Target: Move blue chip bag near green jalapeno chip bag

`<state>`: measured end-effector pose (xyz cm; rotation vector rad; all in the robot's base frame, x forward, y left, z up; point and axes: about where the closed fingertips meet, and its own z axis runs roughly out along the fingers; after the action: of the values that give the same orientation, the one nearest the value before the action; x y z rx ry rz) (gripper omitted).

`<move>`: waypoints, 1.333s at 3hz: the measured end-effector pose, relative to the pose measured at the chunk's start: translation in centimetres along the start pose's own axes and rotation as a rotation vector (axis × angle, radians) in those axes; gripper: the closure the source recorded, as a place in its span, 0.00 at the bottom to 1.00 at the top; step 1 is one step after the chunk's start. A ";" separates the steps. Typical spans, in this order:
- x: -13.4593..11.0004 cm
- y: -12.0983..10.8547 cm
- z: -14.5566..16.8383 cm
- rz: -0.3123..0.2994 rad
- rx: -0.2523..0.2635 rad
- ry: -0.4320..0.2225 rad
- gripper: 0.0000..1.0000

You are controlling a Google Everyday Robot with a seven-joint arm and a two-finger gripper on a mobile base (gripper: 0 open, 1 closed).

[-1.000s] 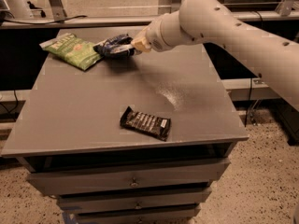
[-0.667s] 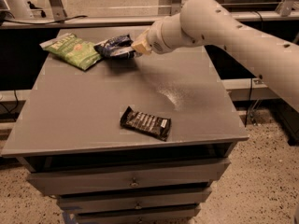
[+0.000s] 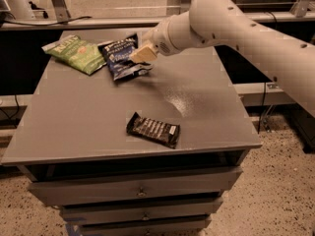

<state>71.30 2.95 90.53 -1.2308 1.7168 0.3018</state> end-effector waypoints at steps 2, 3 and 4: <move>0.2 0.1 -2.1 0.018 -0.025 -0.007 0.00; 2.9 -0.9 -4.9 0.051 -0.050 -0.031 0.00; 7.8 -2.2 -9.1 0.082 -0.083 -0.096 0.00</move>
Offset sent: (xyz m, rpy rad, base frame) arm -0.0189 -0.0432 0.0168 0.0382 0.0424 0.0035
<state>67.88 -8.68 89.50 -1.1880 1.6888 0.4780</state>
